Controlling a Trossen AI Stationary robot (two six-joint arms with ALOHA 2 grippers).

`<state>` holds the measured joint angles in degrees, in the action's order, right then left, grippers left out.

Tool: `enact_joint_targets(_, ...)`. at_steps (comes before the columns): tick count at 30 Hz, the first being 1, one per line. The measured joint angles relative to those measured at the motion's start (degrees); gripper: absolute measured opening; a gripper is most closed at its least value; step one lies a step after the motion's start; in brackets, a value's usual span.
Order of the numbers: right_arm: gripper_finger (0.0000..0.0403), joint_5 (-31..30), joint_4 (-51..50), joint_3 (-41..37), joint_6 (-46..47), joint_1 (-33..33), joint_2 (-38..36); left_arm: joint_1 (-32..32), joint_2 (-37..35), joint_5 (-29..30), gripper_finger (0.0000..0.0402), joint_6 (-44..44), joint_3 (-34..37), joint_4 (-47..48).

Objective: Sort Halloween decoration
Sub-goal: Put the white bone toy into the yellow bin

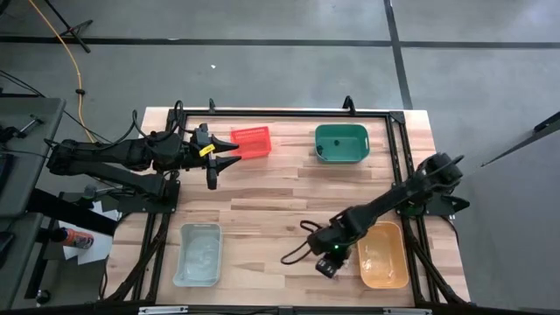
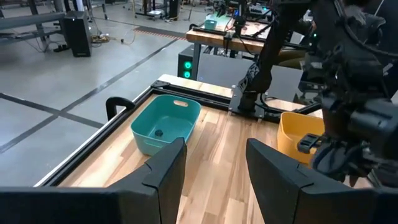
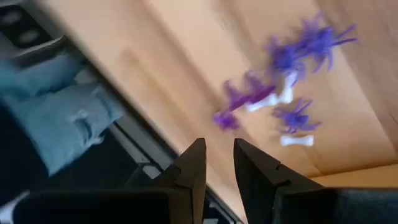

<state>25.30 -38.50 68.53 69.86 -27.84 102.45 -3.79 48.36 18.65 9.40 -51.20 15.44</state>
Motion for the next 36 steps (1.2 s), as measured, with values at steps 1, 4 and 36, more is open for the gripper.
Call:
enact_joint_targets(1, 0.0078, -0.04, -0.02, 0.00, 0.98, 0.00, 0.97, 0.00, 0.00, 0.00, 0.0156, -0.33, 0.00, -0.02)
enact_joint_targets(4, 0.0078, -0.74, 0.01, -0.02, 3.36, 0.19, 3.00, 0.00, 0.00, 0.00, 0.0156, -0.54, 0.00, -0.02)
enact_joint_targets(36, 0.0078, -6.14, -1.99, -0.02, -1.33, 2.19, 3.70, 0.02, 0.00, 0.00, 0.0156, -0.56, 0.00, -0.08)
